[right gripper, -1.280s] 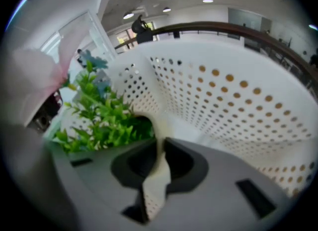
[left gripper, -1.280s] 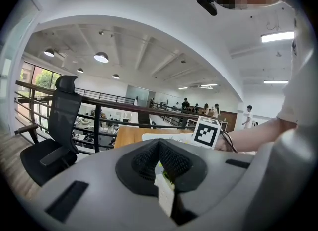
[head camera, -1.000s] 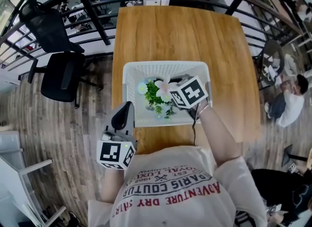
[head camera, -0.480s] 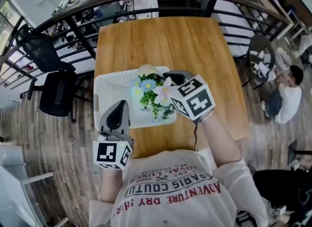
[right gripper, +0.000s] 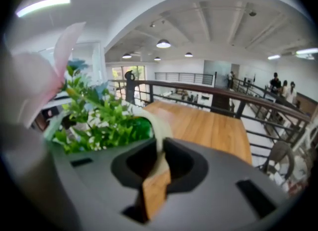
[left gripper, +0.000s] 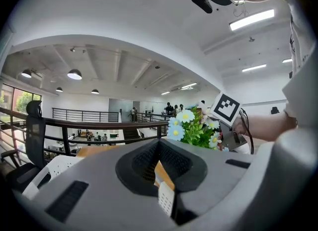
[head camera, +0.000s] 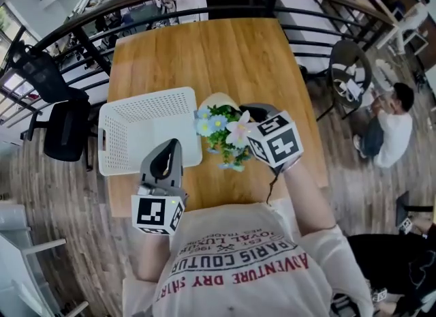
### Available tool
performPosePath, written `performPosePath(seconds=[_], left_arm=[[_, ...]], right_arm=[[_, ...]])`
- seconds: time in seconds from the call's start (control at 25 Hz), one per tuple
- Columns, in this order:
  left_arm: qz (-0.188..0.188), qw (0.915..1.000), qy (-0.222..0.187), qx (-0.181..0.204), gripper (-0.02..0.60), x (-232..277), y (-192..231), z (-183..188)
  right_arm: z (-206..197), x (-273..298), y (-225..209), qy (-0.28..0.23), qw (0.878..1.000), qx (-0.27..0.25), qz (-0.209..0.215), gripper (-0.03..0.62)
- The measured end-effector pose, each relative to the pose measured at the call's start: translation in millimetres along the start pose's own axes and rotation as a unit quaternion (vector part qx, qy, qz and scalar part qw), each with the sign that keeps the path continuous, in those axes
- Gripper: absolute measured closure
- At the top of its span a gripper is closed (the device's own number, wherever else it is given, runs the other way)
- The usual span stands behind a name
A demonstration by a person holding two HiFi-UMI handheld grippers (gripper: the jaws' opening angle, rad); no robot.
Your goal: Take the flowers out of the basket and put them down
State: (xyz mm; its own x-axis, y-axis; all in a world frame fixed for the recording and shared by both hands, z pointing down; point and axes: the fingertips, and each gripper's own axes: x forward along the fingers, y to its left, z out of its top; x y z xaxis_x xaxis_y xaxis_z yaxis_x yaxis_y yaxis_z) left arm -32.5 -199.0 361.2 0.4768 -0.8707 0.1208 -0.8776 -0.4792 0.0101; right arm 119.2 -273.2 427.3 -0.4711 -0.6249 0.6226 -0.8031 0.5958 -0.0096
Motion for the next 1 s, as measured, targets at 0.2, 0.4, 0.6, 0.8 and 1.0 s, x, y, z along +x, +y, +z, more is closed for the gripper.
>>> performPosePath(seconds=[0.2, 0.4, 0.6, 0.8, 1.0], left_arm=[[0.015, 0.9995, 0.021, -0.017, 0.557, 6, -16, -18], [0.022, 0.9986, 0.039, -0.029, 0.556, 7, -29, -37], [0.032, 0.9968, 0.058, -0.045, 0.557, 3, -35, -59], [0.041, 0.9952, 0.07, -0.054, 0.557, -5, -37, -73], [0.061, 0.9934, 0.075, -0.061, 0.557, -13, -27, -79]], right_arm=[[-69, 22, -15, 0.058, 0.998, 0.036, 0.008, 0.523], [-116, 38, -23, 0.08, 0.994, 0.071, 0.001, 0.523], [-164, 57, -24, 0.113, 0.986, 0.122, -0.002, 0.522], [-205, 73, -24, 0.151, 0.978, 0.143, -0.008, 0.52], [-221, 83, -26, 0.167, 0.971, 0.173, -0.013, 0.514]])
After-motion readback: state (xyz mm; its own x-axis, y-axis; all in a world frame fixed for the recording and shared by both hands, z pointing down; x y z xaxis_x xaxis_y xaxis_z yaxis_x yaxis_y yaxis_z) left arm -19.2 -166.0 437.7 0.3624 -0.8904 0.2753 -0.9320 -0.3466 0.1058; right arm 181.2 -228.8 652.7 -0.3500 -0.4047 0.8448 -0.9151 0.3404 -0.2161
